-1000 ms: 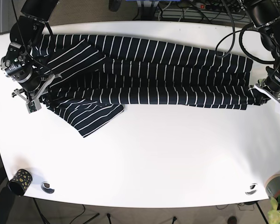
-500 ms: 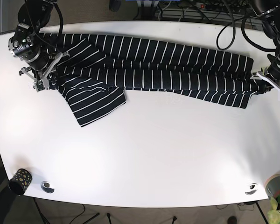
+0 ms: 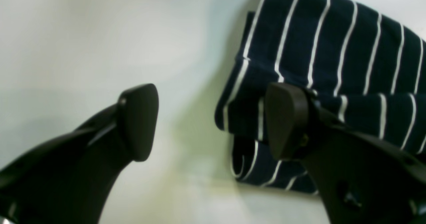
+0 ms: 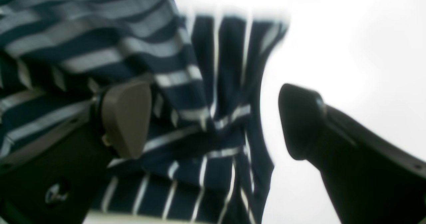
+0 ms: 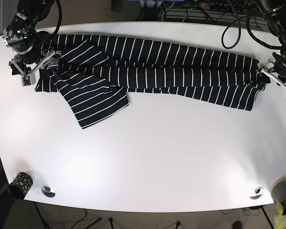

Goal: Fold the T-shirt properly
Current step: 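Fold the pinched middle over toward the folded shoulder edge with both grippers, then release and pinch the folded strip's edge again with both grippers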

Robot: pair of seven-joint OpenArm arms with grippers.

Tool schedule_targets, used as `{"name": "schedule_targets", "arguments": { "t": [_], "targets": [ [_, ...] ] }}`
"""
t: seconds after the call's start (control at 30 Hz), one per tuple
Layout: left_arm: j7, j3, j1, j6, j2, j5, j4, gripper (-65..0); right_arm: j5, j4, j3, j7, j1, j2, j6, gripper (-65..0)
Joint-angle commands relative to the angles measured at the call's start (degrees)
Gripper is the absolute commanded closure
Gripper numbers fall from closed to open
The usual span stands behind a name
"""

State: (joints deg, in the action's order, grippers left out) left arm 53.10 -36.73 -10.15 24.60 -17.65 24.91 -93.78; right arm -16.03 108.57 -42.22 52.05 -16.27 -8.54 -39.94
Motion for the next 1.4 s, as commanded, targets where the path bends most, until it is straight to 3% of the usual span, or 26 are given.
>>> {"name": "schedule_targets", "arguments": {
  "t": [0.0,0.17,0.4,0.57,0.77,1.07,1.23,1.3,1.37],
  "targets": [
    [-1.6,-0.4,1.4,0.0,-1.0,1.0,-3.8,-43.9,-2.1,1.7,-0.1,-1.2,1.1,-0.9,-0.06,-57.5],
    [-1.6,1.7,4.0,0.0,-0.1,1.6,-6.8,-43.9,-7.4,-1.2,1.0,-1.1,4.6,-2.3,-0.06,-57.5],
    [-1.6,11.3,6.9,-0.1,2.6,1.6,-6.7,-43.3,-7.7,-13.3,9.1,-1.1,14.4,-5.4,-0.01,-57.5],
    [-1.6,17.0,6.6,-0.1,4.9,-1.8,-6.7,-43.3,-7.7,-25.7,12.8,-1.4,21.9,-8.6,-0.01,-57.5],
    [-1.7,16.9,4.8,-0.1,6.9,-6.6,-5.6,-43.3,-7.7,-37.6,16.6,-1.4,28.5,-11.1,-0.01,-57.5],
    [-1.9,16.7,2.4,-0.1,5.1,-6.6,-3.2,-43.3,-7.7,-40.9,22.1,-1.4,29.9,-10.8,0.08,-57.5],
    [-1.9,16.7,2.0,-0.1,5.0,-6.6,-3.5,-43.3,-7.7,-40.9,22.4,-1.4,29.7,-9.0,0.08,-57.2],
    [-1.9,16.7,1.8,-0.1,5.0,-6.6,-3.5,-43.3,-7.7,-40.9,22.6,-1.4,29.6,-8.6,0.08,-54.2],
    [-1.9,16.7,1.2,-0.1,5.0,-6.6,-3.5,-43.3,-7.8,-40.9,22.6,-1.3,29.6,-7.6,0.08,-46.6]
  ]
}}
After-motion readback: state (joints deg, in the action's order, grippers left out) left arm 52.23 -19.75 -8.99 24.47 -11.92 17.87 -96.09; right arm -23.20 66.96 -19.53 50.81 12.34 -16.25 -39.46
